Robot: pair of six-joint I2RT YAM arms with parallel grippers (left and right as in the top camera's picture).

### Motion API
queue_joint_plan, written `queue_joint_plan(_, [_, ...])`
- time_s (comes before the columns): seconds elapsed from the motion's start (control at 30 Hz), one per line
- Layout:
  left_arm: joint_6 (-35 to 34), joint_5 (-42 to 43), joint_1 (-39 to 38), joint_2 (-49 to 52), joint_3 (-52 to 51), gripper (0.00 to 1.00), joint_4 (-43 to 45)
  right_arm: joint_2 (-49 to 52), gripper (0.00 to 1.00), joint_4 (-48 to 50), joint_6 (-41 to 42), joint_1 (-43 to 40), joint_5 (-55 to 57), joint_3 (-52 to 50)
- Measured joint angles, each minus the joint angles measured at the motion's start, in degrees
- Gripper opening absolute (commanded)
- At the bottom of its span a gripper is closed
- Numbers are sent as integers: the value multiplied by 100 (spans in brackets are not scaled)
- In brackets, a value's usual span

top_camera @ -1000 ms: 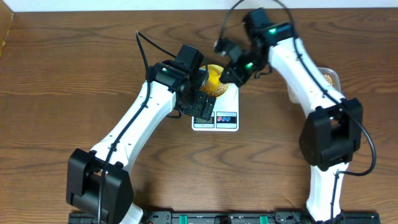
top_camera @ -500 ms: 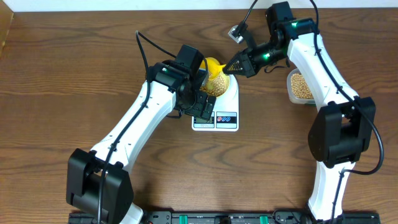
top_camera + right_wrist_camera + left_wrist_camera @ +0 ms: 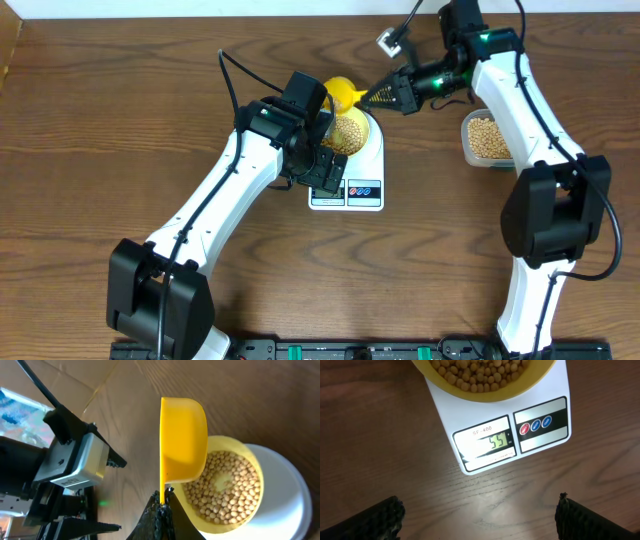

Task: Scoop item into bowl and weigh 50g on scale
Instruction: 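Raise the empty scoop and move it right toward the tub, then lower the scoop into the tub and scoop soybeans, right gripper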

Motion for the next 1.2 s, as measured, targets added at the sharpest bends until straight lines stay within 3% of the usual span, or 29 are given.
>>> queue_joint_plan(0.3, [0,0,0,0,0,98,0,0,1,249,249,-120,-101,0])
queue_joint_plan(0.87, [0,-2,0,0,0,98,0,0,1,940,1438,-181,-109,0])
queue_joint_plan(1.2, [0,-2,0,0,0,98,0,-2,1,507,2177,-1399,-140,0])
